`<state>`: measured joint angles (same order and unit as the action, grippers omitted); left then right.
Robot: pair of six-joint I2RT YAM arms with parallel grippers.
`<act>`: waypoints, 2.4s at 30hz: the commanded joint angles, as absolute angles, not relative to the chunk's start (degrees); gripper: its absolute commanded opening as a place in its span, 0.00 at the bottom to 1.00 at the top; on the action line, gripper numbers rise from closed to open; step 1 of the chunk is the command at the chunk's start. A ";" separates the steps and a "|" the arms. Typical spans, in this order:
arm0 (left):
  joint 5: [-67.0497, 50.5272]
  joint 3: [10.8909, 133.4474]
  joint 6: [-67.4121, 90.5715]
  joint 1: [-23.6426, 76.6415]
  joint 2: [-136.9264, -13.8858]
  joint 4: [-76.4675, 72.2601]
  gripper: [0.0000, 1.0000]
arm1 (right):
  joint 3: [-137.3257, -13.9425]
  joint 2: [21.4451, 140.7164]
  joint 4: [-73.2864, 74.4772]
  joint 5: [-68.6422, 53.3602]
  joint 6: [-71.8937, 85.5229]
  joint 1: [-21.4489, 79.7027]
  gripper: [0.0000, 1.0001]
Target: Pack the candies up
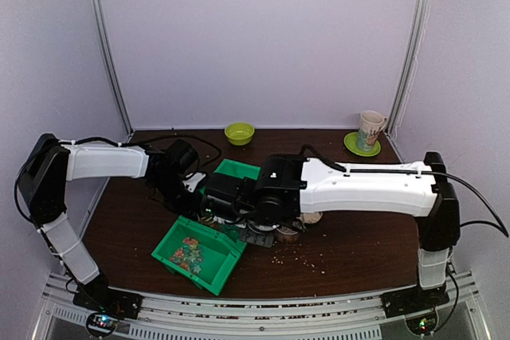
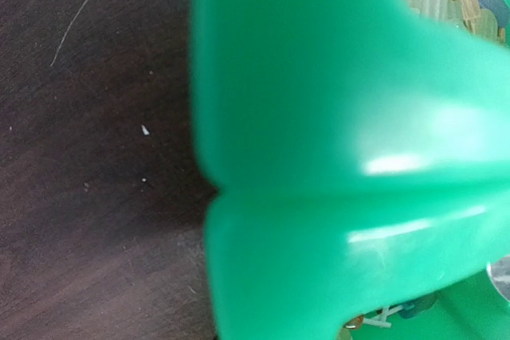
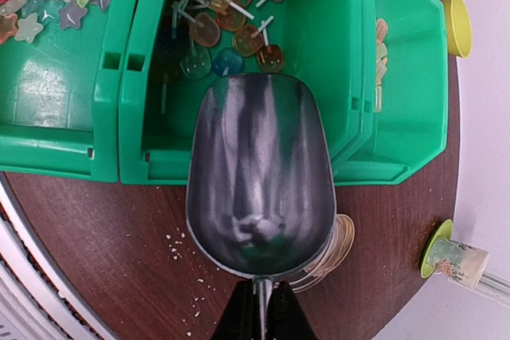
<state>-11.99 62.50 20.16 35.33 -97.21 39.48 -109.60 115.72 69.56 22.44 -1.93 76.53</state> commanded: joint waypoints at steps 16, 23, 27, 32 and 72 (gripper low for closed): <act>-12.94 65.77 18.24 37.16 -90.68 35.48 0.00 | -124.60 131.99 73.49 21.54 -7.95 75.83 0.00; -13.63 65.40 18.32 37.20 -90.49 34.88 0.00 | -118.87 130.10 63.50 12.85 -5.62 74.12 0.00; -14.26 65.36 18.27 37.22 -90.44 34.39 0.00 | -110.50 127.74 54.89 11.29 -2.93 73.49 0.00; -14.49 65.28 18.46 37.22 -90.65 34.27 0.00 | -105.36 126.84 47.15 13.64 3.59 72.98 0.00; -12.57 65.88 19.07 36.21 -93.26 36.68 0.00 | -61.33 104.19 -5.99 20.14 8.48 71.32 0.00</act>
<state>-8.78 62.59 18.55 36.84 -95.44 39.51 -63.70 107.39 -6.33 17.50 8.73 71.99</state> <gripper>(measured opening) 0.060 0.078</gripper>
